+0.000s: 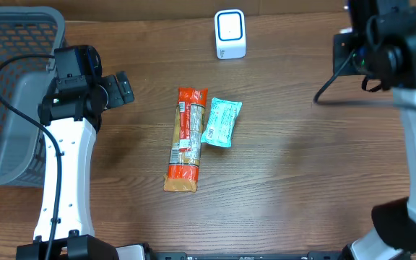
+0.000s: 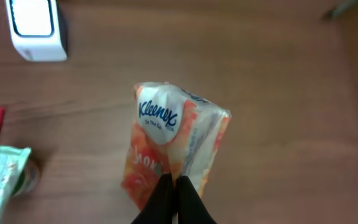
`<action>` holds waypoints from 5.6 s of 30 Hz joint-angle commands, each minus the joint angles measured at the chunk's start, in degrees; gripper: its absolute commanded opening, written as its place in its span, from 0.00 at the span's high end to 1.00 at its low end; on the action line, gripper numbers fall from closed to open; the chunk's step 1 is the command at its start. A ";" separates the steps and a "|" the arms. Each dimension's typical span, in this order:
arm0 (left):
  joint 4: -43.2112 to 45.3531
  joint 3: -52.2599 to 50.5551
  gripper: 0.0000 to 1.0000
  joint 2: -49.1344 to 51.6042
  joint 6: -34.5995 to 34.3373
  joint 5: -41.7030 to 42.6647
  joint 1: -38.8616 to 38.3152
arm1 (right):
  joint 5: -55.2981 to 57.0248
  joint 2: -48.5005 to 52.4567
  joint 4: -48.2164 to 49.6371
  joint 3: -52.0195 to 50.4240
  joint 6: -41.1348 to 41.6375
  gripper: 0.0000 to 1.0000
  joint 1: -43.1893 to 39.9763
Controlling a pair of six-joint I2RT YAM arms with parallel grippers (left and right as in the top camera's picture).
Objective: Scan the item barcode
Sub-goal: 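Move the tissue pack right and release it on the table, then move the right gripper left to the mint-green snack bar, then grasp the mint-green snack bar with the right gripper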
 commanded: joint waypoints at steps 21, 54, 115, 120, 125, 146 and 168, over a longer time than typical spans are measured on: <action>0.24 0.57 0.00 0.57 1.07 -0.28 0.17 | -14.91 3.39 24.13 -54.58 3.54 0.96 -19.04; 0.24 0.57 0.00 0.57 1.07 -0.28 0.15 | -57.11 -4.35 47.76 -57.42 3.34 0.09 -4.48; 0.22 0.59 0.00 0.57 1.07 -0.28 0.15 | -54.77 5.14 61.48 -59.87 5.92 0.29 4.28; 0.22 0.57 0.00 0.57 1.07 -0.28 0.15 | -58.60 6.49 64.17 -59.87 6.38 0.36 4.28; 0.22 0.57 0.00 0.57 1.07 -0.28 0.15 | -59.08 8.76 64.59 -59.87 6.38 0.40 4.28; 0.24 0.57 0.00 0.57 1.07 -0.28 0.15 | -64.37 9.51 68.57 -59.87 6.36 0.51 4.33; 0.22 0.57 0.00 0.57 1.07 -0.28 0.17 | -58.34 9.51 68.78 -59.87 6.34 0.80 7.43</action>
